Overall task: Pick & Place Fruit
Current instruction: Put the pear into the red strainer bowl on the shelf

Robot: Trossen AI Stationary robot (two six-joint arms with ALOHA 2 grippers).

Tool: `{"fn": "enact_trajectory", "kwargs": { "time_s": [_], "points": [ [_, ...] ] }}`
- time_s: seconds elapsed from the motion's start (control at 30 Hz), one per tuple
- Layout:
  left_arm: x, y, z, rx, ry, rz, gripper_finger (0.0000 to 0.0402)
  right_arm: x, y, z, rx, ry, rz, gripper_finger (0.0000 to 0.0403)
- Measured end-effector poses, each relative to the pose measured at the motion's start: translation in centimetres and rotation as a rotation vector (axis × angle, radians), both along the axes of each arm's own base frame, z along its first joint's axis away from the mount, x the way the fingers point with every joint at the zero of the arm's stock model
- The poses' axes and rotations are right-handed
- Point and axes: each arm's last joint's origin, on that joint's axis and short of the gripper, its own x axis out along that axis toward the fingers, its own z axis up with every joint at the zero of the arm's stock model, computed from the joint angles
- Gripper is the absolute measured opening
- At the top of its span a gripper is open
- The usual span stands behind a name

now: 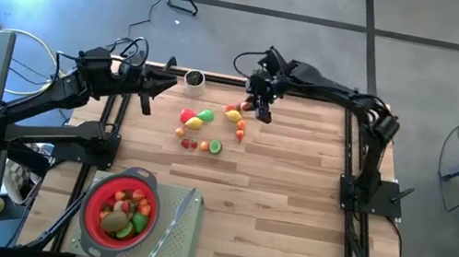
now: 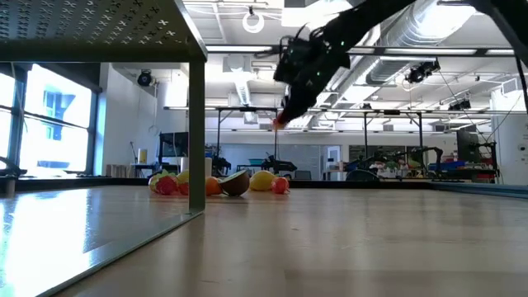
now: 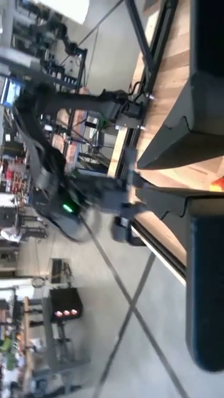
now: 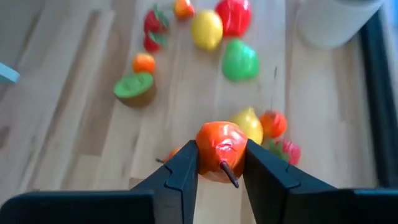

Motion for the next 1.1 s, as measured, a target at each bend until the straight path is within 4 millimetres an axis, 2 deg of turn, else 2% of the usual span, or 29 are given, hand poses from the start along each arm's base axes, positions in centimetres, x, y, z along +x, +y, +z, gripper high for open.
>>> {"fn": "enact_trajectory", "kwargs": {
  "time_s": [0.13, 0.33, 0.5, 0.63, 0.8, 0.9, 1.1],
  "points": [
    [0.4, 0.4, -0.2, -0.032, 0.008, 0.036, 0.0098, -0.5, 1.0, 2.7, -0.032, -0.068, 0.0, 0.01],
    [1.6, 1.1, -0.5, -0.051, 0.005, 0.039, 0.0185, -0.9, 2.7, 6.9, -0.108, -0.225, 0.006, 0.0102],
    [3.0, 2.0, 0.3, 0.004, -0.088, 0.037, 0.0237, -1.2, 4.2, 10.1, -0.142, -0.359, -0.006, 0.0101],
    [4.3, 2.8, 1.0, -0.003, -0.217, 0.027, 0.0249, -1.4, 5.7, 12.3, -0.149, -0.462, -0.002, 0.0102],
    [5.7, 3.6, 1.2, -0.132, -0.368, -0.018, 0.0251, -1.2, 7.9, 14.6, -0.144, -0.594, 0.017, 0.0101],
    [6.6, 3.9, 0.9, -0.21, -0.394, -0.105, 0.0251, -0.8, 9.3, 15.7, -0.153, -0.671, 0.028, 0.0101],
    [7.8, 4.1, 0.4, -0.308, -0.383, -0.302, 0.0251, 0.3, 11.9, 16.4, -0.203, -0.737, 0.011, 0.0102]
  ]
}}
